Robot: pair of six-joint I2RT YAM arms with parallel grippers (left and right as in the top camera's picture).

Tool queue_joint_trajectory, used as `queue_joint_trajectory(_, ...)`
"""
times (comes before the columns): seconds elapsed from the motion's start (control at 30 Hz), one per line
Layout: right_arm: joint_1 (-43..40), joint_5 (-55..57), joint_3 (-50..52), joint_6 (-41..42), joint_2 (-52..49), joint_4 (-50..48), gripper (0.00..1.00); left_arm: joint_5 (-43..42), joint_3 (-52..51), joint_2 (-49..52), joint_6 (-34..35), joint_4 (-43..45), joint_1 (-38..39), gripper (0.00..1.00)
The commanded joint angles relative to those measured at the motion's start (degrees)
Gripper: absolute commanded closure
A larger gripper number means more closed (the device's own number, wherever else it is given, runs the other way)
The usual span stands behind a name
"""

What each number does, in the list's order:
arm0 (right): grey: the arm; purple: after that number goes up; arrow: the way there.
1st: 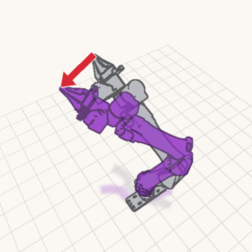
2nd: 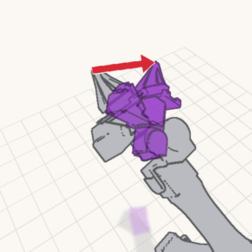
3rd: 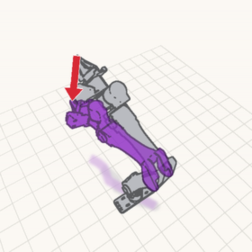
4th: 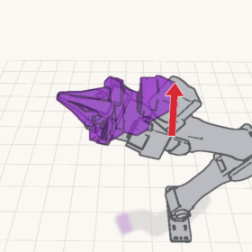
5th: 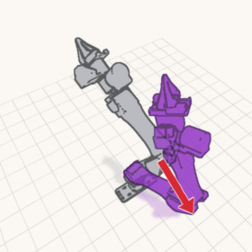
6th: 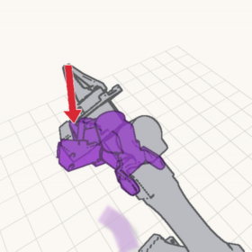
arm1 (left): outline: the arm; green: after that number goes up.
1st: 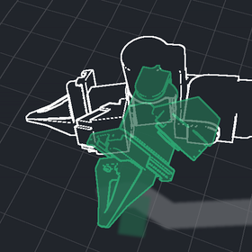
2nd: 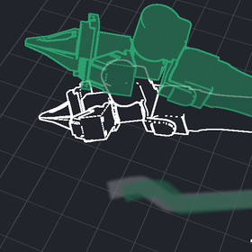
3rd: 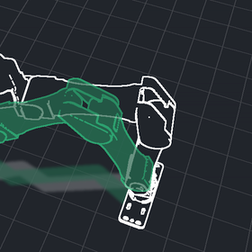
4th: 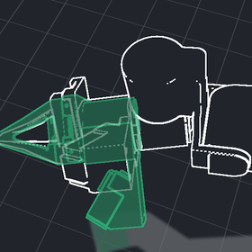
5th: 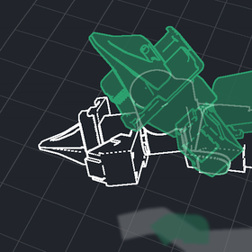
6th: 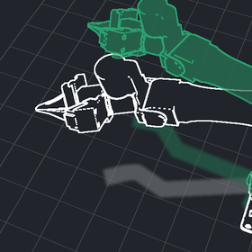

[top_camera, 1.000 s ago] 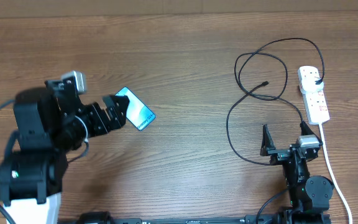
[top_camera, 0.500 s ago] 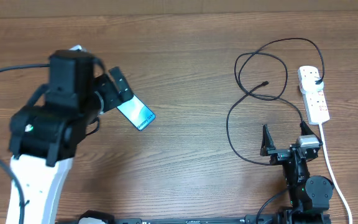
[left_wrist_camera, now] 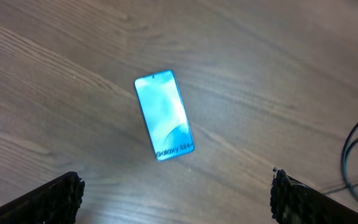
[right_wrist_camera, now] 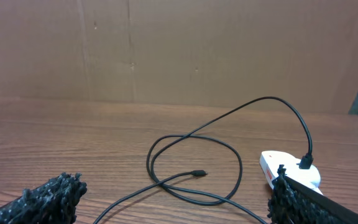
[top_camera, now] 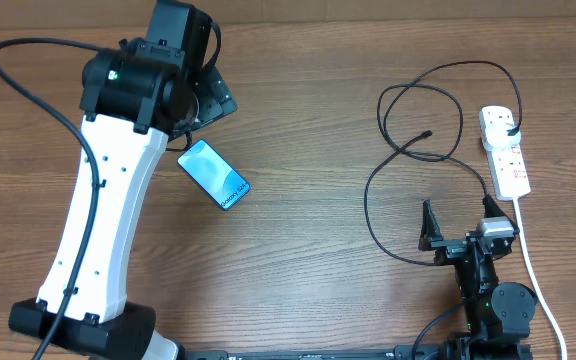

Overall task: Plug charger to phone and switch on socket
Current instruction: 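Grasp the phone's edge with the left gripper and tilt it up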

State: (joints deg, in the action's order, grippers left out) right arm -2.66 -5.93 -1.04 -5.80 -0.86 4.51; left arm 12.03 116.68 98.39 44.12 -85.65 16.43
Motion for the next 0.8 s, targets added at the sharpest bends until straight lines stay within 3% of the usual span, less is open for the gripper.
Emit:
queue_joint_trajectory(0.0,-0.3,0.3,0.6,-0.1,0.1,-0.2,0.0,-3.6,1.5,1.7,-2.4,-1.9,0.1,0.0)
queue_joint_trajectory(0.4,-0.3,0.3,0.6,-0.1,0.1,-0.2,0.0,-3.8,0.0,4.4,3.4,-0.6,0.1,0.0)
queue_joint_trajectory(0.77,-0.3,0.3,0.6,-0.1,0.1,-0.2,0.0,-5.2,-0.1,10.6,29.3,-8.2,-2.7,0.0)
